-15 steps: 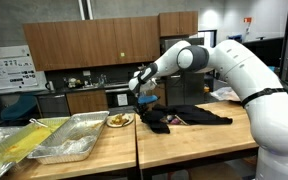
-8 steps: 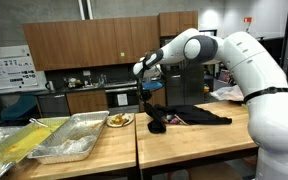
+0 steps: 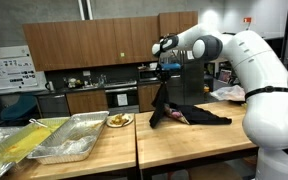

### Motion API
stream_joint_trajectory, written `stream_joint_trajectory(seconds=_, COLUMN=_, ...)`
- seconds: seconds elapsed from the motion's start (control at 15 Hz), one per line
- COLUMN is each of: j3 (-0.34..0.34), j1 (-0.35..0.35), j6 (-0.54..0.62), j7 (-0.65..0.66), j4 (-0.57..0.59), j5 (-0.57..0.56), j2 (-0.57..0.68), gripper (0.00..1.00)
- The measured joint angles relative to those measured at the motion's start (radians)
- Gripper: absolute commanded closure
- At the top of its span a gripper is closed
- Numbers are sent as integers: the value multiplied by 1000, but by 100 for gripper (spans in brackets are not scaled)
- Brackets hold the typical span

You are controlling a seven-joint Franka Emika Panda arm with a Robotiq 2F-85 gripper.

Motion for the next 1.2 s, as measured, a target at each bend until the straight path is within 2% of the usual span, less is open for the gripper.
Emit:
stream_joint_trajectory(seconds=0.4, j3=-28, j1=-194, j6=-178, j7=-22, j4=273, j5=131, j2=133, gripper=99)
stream_joint_trajectory(seconds=0.67, j3=-30, j1=-300, j6=-254, j7=-14, j4=416, j5=169, j2=266, gripper=99)
stream_joint_trajectory(seconds=0.93, j3=-33, j1=-363, j6=-286, j7=62, j4=498, j5=183, j2=380, gripper=99)
stream_joint_trajectory(seconds=1.2, j3=-33, j1=-392, j6=-335, j7=178, j4=565, j5=184, j2=472, gripper=99)
